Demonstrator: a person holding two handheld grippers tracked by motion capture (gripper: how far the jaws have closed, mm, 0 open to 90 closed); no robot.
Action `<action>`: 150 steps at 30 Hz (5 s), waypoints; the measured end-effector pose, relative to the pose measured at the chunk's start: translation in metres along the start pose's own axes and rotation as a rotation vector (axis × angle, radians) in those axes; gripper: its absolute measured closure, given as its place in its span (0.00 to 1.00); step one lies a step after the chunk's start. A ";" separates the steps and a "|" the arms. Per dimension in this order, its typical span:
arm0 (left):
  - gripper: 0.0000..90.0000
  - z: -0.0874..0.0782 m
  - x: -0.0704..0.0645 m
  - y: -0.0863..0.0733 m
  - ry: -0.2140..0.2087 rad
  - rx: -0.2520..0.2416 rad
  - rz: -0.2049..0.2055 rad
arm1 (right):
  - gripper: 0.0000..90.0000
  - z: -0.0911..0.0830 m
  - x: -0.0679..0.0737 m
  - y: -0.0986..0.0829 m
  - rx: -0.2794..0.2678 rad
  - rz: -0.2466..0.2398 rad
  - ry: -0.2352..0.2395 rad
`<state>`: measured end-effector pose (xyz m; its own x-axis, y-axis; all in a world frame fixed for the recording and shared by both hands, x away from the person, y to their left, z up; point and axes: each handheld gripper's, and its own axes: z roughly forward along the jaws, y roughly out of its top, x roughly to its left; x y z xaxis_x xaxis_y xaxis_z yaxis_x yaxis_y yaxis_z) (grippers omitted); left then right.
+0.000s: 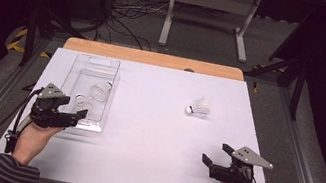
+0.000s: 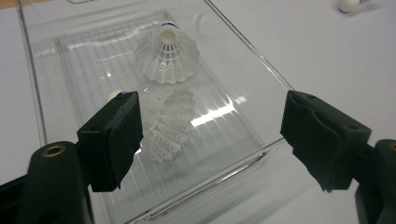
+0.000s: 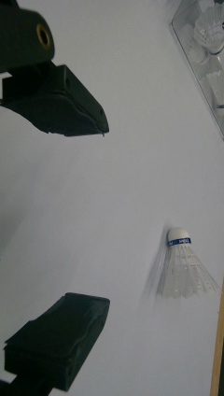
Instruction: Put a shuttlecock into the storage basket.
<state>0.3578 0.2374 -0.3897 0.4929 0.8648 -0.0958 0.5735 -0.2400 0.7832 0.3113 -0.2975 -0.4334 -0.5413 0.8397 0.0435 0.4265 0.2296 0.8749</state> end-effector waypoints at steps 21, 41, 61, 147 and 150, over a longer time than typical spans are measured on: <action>0.23 -0.018 0.001 -0.027 -0.029 -0.100 -0.010 | 0.16 0.000 0.001 0.000 0.003 -0.008 0.003; 0.22 -0.025 0.003 -0.052 -0.015 -0.183 -0.037 | 0.16 0.001 0.001 0.000 0.002 -0.005 0.000; 0.22 -0.026 0.003 -0.066 -0.029 -0.215 -0.033 | 0.16 0.000 0.001 0.001 -0.012 0.011 -0.015; 0.22 -0.026 0.002 -0.069 -0.033 -0.215 -0.045 | 0.16 0.071 -0.006 0.059 -0.004 -0.011 -0.028; 0.22 -0.026 0.003 -0.070 -0.034 -0.217 -0.045 | 0.16 0.076 -0.007 0.063 0.002 -0.012 -0.025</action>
<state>0.3021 0.2679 -0.4286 0.4937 0.8564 -0.1508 0.4426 -0.0982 0.8913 0.3964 -0.2515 -0.4154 -0.5280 0.8490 0.0212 0.4218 0.2405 0.8742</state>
